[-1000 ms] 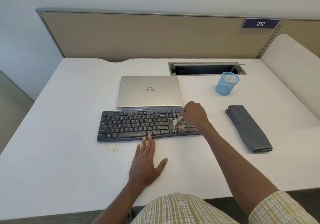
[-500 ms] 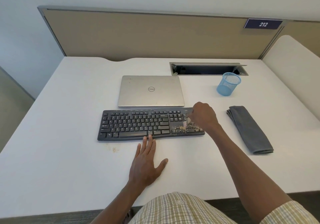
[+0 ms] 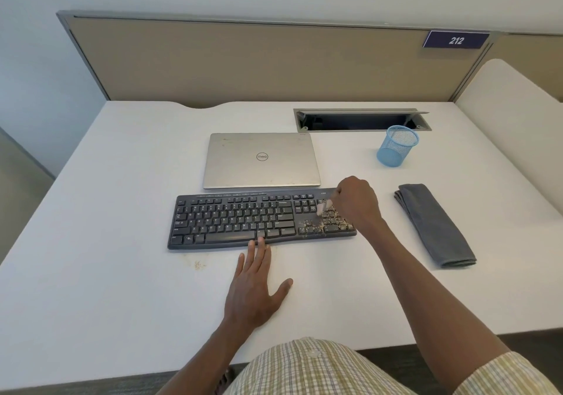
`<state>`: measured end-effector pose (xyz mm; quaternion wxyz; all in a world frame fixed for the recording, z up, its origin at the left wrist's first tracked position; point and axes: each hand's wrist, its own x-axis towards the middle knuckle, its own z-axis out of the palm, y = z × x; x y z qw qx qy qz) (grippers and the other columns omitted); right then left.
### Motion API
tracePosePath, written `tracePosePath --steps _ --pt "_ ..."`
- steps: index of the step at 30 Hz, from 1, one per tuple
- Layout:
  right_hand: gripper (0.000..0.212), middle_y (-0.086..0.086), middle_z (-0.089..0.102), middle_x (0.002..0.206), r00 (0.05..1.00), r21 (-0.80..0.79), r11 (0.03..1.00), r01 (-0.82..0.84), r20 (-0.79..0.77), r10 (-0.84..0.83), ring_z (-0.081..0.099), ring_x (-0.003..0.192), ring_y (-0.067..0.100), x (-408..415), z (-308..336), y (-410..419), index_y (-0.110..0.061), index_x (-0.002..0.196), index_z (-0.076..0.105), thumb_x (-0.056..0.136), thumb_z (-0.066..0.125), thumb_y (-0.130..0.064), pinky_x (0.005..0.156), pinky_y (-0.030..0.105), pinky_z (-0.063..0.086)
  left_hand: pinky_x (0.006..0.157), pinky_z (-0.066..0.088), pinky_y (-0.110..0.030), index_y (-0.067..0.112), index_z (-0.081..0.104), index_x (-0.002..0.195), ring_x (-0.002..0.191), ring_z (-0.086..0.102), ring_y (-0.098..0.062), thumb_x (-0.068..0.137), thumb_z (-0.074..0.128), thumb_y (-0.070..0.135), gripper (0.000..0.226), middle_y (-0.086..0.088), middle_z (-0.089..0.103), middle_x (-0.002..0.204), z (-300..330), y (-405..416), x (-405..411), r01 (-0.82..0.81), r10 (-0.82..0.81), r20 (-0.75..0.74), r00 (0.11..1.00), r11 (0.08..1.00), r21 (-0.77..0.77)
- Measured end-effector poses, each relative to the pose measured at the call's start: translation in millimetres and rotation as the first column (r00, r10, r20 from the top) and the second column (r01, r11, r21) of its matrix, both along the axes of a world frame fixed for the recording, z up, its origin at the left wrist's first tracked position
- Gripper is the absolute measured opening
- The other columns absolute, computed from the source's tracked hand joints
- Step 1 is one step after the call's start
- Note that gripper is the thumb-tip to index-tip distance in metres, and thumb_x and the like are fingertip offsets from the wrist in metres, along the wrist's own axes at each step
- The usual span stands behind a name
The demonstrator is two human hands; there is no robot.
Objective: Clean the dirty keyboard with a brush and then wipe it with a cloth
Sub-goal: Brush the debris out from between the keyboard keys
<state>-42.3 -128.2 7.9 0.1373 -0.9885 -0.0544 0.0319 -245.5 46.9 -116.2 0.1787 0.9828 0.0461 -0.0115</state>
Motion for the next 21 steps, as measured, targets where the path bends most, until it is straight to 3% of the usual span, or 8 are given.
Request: tracePosePath --steps 7,11,18,21 --pt "0.03 0.001 0.043 0.057 0.994 -0.128 0.986 -0.106 -0.047 0.101 0.049 0.061 0.027 -18 -2 -2 -0.015 0.059 0.038 0.085 0.049 -0.005 0.048 0.027 0.03 0.122 -0.011 -0.03 0.017 -0.006 0.159 0.153 -0.022 -0.016 0.092 0.018 0.077 0.094 0.004 -0.025 0.164 -1 0 0 0.004 -0.004 0.002 1.0 1.0 0.001" --pt "0.029 0.001 0.042 0.055 0.996 -0.081 0.993 -0.083 0.002 0.084 0.046 0.057 0.027 -12 -1 -3 -0.014 0.057 0.04 0.084 0.05 -0.005 0.044 0.025 0.025 0.123 -0.01 -0.03 0.019 -0.009 0.156 0.153 -0.022 -0.016 0.092 0.018 0.077 0.091 0.004 -0.024 0.164 -1 0 0 0.004 -0.004 0.02 1.0 1.0 -0.005" --pt "0.019 0.0 0.036 0.055 0.984 -0.154 0.972 -0.177 0.001 0.18 0.042 0.058 0.026 -24 -5 -9 -0.012 0.067 0.04 0.082 0.05 -0.007 0.043 0.026 0.019 0.126 -0.006 -0.033 0.02 -0.012 0.155 0.153 -0.021 -0.016 0.092 0.019 0.078 0.091 0.005 -0.025 0.164 -4 0 0 0.002 -0.002 0.01 1.0 1.0 -0.011" --pt "0.03 0.001 0.036 0.053 0.988 -0.099 0.983 -0.152 0.016 0.155 0.04 0.055 0.026 -21 -2 -9 -0.015 0.057 0.034 0.082 0.049 -0.008 0.043 0.026 0.019 0.124 -0.007 -0.032 0.02 -0.011 0.155 0.153 -0.021 -0.015 0.091 0.018 0.078 0.091 0.004 -0.024 0.164 -3 0 0 0.0 0.001 0.019 1.0 1.0 -0.013"
